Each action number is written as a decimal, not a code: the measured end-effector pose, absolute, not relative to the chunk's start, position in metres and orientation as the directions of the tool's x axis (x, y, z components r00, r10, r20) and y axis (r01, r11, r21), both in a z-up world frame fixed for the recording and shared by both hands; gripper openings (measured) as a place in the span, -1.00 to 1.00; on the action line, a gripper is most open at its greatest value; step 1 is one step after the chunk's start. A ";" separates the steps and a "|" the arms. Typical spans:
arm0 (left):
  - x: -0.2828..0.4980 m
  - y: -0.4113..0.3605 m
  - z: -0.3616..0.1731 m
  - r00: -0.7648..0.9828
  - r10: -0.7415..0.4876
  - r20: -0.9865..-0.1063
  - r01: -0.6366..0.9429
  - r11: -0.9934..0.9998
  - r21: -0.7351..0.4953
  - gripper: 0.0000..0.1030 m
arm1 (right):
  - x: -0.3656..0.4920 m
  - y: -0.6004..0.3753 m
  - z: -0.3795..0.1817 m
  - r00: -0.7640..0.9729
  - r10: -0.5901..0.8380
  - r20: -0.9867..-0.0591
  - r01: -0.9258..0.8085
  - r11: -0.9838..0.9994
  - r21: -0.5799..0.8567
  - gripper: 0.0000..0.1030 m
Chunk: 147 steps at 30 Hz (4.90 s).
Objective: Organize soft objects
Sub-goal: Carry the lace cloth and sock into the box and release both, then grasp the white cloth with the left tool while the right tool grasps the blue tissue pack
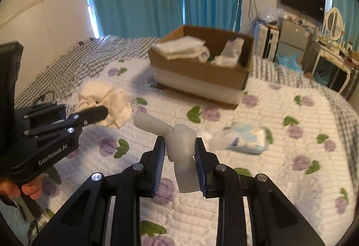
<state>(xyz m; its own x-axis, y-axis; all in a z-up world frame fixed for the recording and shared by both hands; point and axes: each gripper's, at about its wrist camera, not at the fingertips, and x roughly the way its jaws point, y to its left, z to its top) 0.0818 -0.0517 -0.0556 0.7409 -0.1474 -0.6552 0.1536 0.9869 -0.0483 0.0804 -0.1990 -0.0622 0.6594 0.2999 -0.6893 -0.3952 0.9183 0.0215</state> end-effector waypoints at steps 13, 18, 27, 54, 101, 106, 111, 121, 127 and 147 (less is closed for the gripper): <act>0.085 -0.055 -0.002 0.805 -0.155 -0.573 0.170 0.985 -0.027 -0.73 | 0.077 -0.220 0.006 0.738 0.294 -0.607 -0.384 0.923 -0.020 -0.50; 0.117 -0.060 0.028 0.835 -0.154 -0.528 0.182 0.983 0.001 -0.73 | 0.105 -0.215 0.041 0.778 0.284 -0.560 -0.379 0.923 -0.059 -0.50; 0.217 -0.078 0.016 0.815 -0.134 -0.564 0.202 0.978 0.059 -0.73 | 0.196 -0.211 0.065 0.797 0.269 -0.540 -0.356 0.933 -0.061 -0.50; 0.321 -0.090 -0.029 0.808 -0.073 -0.585 0.142 0.987 0.073 0.49 | 0.343 -0.231 0.001 0.785 0.254 -0.564 -0.277 0.960 0.047 0.52; 0.140 -0.122 -0.068 0.763 -0.054 -0.644 -0.035 0.992 -0.125 1.00 | 0.141 -0.300 -0.019 0.742 0.105 -0.662 -0.252 0.959 -0.131 1.00; 0.157 -0.145 -0.114 0.701 -0.068 -0.710 -0.018 0.993 -0.113 0.98 | 0.177 -0.306 -0.039 0.729 0.093 -0.678 -0.233 0.965 -0.118 1.00; 0.167 -0.163 -0.146 0.673 -0.103 -0.732 0.032 0.993 -0.110 0.86 | 0.203 -0.312 -0.068 0.712 0.114 -0.693 -0.214 0.975 -0.059 1.00; 0.176 -0.161 -0.161 0.616 -0.246 -0.748 0.127 0.969 -0.213 -0.30 | 0.218 -0.308 -0.102 0.643 0.113 -0.758 -0.242 0.968 -0.061 1.00; 0.168 -0.115 -0.134 0.683 -0.194 -0.704 0.079 0.978 -0.194 -0.30 | 0.217 -0.298 -0.117 0.611 0.137 -0.780 -0.267 0.963 -0.041 1.00; 0.158 -0.097 -0.134 0.682 -0.104 -0.724 0.073 0.995 -0.075 -0.30 | 0.207 -0.271 -0.146 0.576 0.120 -0.808 -0.288 0.955 -0.064 0.51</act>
